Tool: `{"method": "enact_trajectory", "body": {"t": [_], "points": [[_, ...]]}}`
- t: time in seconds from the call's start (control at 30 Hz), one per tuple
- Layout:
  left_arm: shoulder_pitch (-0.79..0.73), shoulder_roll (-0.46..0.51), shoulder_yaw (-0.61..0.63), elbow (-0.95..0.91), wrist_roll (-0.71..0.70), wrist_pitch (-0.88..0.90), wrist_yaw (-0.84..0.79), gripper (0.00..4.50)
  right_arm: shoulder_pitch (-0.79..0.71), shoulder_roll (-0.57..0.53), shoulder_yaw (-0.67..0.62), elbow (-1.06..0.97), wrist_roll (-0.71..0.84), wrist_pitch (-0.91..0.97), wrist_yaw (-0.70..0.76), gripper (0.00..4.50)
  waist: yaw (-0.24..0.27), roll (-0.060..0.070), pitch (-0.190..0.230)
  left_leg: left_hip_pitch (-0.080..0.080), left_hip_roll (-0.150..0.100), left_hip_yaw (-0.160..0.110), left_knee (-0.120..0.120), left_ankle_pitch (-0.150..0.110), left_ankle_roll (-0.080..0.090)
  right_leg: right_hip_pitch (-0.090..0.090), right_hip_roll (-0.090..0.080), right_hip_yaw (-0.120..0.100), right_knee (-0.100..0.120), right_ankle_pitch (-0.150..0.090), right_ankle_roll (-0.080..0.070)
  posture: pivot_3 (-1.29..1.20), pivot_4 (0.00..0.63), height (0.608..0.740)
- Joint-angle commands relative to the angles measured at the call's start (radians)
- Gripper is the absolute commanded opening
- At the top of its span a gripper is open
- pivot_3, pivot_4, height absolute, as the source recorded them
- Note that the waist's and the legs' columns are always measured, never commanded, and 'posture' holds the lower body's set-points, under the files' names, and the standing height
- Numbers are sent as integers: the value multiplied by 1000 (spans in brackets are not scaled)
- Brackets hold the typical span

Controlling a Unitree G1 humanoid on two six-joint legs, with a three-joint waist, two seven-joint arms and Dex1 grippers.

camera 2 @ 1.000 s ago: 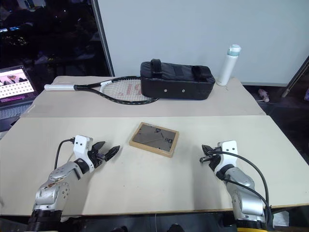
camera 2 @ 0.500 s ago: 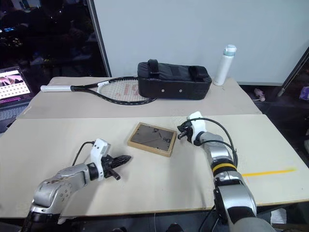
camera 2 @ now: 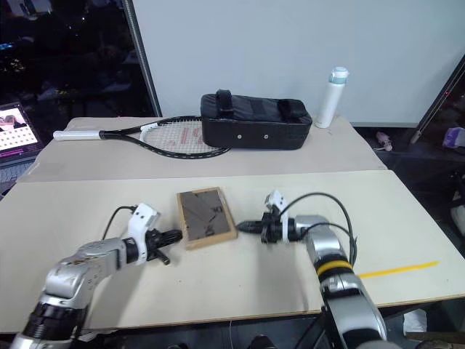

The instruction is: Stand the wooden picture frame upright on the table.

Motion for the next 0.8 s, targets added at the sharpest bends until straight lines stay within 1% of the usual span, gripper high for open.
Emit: {"method": "enact_trajectory", "body": {"t": [0.03, 0.13, 0.2, 0.27, 0.33, 0.37, 0.4, 0.43, 0.47, 0.5, 0.57, 0.6, 0.63, 0.67, 0.73, 0.8], "points": [[32, 76, -4, 40, 19, 8, -80, 47, 45, -14, 39, -249, 56, 129, -29, 0, 1, 0, 0, 0, 0, 0, 0, 0, 0, 0, 0, 0, 0, 0, 0, 0, 150, 696], [40, 120, 5, 60, 15, 10, -122, 47, 58, -39, 35, -301, 65, 169, -55, 0, 3, 0, 0, 0, 0, -1, 1, 0, -1, 0, 0, -1, 0, 0, 0, 0, 150, 696], [26, 119, 45, 92, -4, 41, -107, 47, 58, -59, 21, -313, 70, 182, -69, 0, 6, 0, 0, 0, 0, -1, 2, 0, -1, 1, 0, -1, 0, -1, -1, 0, 150, 696], [-12, 81, 124, 121, -74, 156, -46, 47, 53, -98, 20, -293, 36, 149, -81, 0, 7, 0, 0, 0, 0, -1, 2, 0, -1, 0, 0, -1, 0, -1, -2, 0, 150, 696], [-35, 60, 184, 101, -160, 300, -18, 47, 37, -137, 19, -243, -10, 86, -99, 0, 8, 0, 0, 0, 0, -2, 2, 0, -1, 0, 0, -2, 0, -1, -1, 0, 150, 696], [-60, 39, 235, 102, -212, 421, 14, 283, 28, -152, 15, -220, -22, 57, -108, 0, 7, 0, 0, -1, 0, -2, 2, 0, -1, 0, 0, -2, 0, -1, -1, 0, 150, 696], [-106, 28, 279, 126, -230, 605, 40, 550, 17, -161, 8, -198, -29, 33, -117, 0, 7, -1, 0, -1, 0, -2, 2, 0, -1, 0, 0, -2, 0, -1, -1, 0, 150, 696], [-141, 27, 307, 150, -255, 753, 48, 691, 8, -166, 0, -177, -31, 14, -126, 0, 7, -1, 0, -1, 0, -2, 2, 0, -1, 0, 0, -2, 0, -1, -1, 0, 150, 696], [-165, 20, 344, 163, -305, 844, 29, 991, -4, -171, -6, -150, -37, -14, -134, 0, 6, -1, 0, -1, 0, -3, 2, 0, -1, 0, 0, -3, 0, -1, -1, 0, 150, 696], [-184, 32, 345, 212, -366, 882, 34, 1385, -15, -176, -6, -118, -54, -53, -147, 0, 0, -1, 0, -2, 0, -4, 3, 0, -1, 0, 0, -3, 0, -1, -1, 0, 150, 696], [-209, 39, 336, 282, -455, 888, 48, 2138, -28, -175, 7, -64, -85, -109, -169, 0, -3, -1, 0, -1, -1, -3, 1, 0, -1, 0, 0, -3, 0, -1, 0, 0, 150, 696], [-217, 41, 318, 299, -475, 888, 68, 2486, -31, -175, 23, -48, -103, -135, -174, 0, -1, -1, 0, -1, -1, -4, 0, 0, -1, 0, 0, -3, 0, -1, 0, 0, 150, 696], [-221, 37, 300, 303, -493, 888, 86, 3000, -33, -176, 42, -36, -125, -161, -176, 0, 2, -1, 0, -1, -1, -4, -1, 0, -1, 0, 0, -4, 0, -2, -1, 0, 150, 696], [-229, 33, 279, 311, -513, 888, 108, 3230, -36, -173, 56, -25, -143, -183, -181, 0, 4, -1, 0, -1, -1, -4, -2, 0, -1, 0, 0, -4, 0, -2, -1, 0, 150, 696], [-271, -27, 248, 331, -524, 888, 164, 3938, -41, -140, 73, -33, -146, -194, -191, 0, 13, -1, 0, -1, -1, -4, -2, 0, -1, 0, 0, -4, 0, -2, 0, 0, 150, 696], [-305, -74, 216, 343, -528, 888, 203, 4475, -39, -112, 82, -48, -141, -195, -192, 0, 31, -1, 0, -1, -2, -4, -2, 0, -1, 1, 0, -4, 0, -2, 0, 0, 150, 696]]}}
